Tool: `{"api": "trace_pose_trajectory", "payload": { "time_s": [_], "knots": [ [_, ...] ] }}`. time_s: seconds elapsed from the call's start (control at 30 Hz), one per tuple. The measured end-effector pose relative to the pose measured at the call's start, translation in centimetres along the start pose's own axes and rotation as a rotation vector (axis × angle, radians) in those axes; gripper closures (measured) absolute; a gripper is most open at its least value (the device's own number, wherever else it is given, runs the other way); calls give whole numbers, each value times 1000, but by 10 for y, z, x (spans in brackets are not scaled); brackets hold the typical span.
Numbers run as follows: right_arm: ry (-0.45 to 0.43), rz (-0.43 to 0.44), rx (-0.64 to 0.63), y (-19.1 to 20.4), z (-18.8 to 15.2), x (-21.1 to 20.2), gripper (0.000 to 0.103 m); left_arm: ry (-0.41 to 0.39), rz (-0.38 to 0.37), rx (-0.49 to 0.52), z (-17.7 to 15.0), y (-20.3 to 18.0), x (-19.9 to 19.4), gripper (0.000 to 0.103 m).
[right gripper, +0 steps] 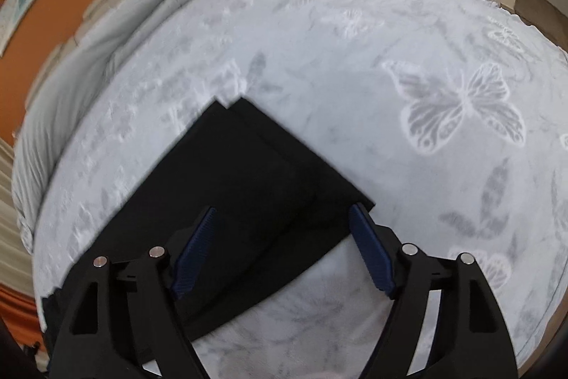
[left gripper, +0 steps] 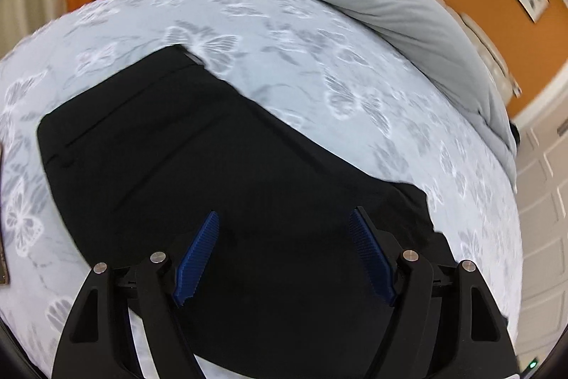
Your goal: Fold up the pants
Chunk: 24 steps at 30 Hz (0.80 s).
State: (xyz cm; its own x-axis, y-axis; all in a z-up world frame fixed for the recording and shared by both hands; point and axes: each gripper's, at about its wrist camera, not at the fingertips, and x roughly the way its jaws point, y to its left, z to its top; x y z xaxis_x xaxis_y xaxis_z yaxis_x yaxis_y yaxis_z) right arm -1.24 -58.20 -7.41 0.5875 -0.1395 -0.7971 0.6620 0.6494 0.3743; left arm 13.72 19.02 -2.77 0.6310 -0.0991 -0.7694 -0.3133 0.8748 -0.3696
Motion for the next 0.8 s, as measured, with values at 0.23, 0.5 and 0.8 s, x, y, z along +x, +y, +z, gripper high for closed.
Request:
{"api": "trace_pose_trajectory", "payload": {
  "time_s": [0.23, 0.5, 0.8],
  "knots": [
    [-41, 97, 10, -5, 15, -12, 98, 46, -29, 52, -13, -26, 15, 30],
    [10, -37, 17, -30, 12, -8, 78, 55, -39, 73, -18, -33, 16, 30],
    [45, 4, -17, -19, -7, -2, 30, 79, 78, -8, -4, 1, 22, 30]
  ]
}}
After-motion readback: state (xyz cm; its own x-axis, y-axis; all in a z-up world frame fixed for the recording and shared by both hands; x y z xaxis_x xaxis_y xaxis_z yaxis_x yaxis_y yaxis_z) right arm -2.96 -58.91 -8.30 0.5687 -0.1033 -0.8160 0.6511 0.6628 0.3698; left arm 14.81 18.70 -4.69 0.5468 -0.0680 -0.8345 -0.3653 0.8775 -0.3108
